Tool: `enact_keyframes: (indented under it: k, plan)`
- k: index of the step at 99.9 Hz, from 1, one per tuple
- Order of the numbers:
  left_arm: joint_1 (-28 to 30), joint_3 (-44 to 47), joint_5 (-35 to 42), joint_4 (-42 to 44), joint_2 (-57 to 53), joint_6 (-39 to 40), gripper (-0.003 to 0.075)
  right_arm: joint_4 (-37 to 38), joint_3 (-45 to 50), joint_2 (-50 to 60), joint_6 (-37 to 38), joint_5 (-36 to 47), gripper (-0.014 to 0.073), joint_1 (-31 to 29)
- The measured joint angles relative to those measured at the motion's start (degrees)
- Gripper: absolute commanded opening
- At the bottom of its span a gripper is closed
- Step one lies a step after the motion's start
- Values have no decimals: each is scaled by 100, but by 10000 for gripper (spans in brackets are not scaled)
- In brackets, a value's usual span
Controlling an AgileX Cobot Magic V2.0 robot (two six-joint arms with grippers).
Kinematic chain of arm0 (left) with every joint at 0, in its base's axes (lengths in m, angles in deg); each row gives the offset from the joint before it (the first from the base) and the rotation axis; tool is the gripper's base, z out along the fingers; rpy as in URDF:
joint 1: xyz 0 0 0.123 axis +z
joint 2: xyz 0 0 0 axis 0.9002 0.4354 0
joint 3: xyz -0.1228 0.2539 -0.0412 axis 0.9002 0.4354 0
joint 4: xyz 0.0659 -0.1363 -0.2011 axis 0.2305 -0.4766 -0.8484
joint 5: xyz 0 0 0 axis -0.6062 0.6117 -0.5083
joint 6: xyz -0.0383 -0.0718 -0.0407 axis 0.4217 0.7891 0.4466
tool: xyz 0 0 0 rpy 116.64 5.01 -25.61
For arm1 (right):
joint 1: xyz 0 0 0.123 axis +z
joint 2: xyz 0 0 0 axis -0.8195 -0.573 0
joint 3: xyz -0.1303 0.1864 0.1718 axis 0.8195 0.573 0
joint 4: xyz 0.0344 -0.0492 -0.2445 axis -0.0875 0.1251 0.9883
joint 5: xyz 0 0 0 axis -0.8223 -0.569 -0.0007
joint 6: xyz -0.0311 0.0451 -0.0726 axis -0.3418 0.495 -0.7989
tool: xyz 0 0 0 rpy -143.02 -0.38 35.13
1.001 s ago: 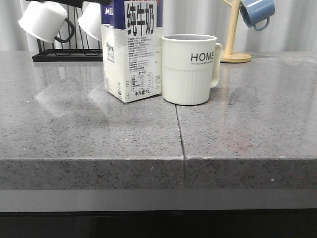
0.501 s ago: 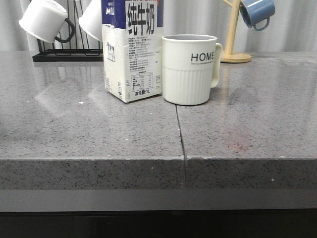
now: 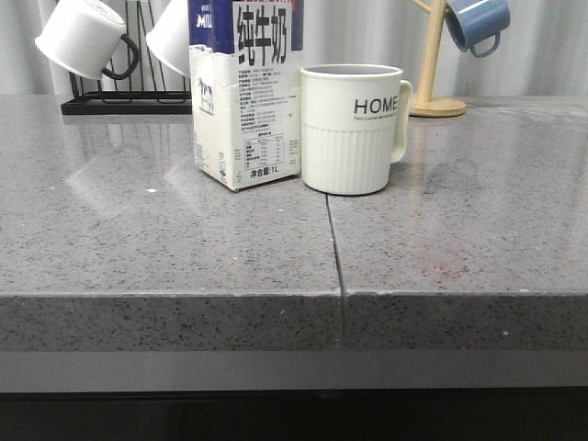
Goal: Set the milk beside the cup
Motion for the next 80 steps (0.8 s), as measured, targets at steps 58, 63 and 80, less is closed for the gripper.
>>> enact_keyframes:
  k: [58, 63, 80]
  plan:
    - [5, 1187, -59, -106, -1329, 0, -21, 0, 0, 0, 0, 0, -66, 0]
    - [5, 1279, -59, -106, -1390, 0, -21, 0, 0, 0, 0, 0, -66, 0]
    - [5, 1621, -27, -122, -1655, 0, -21, 0, 0, 0, 0, 0, -66, 0]
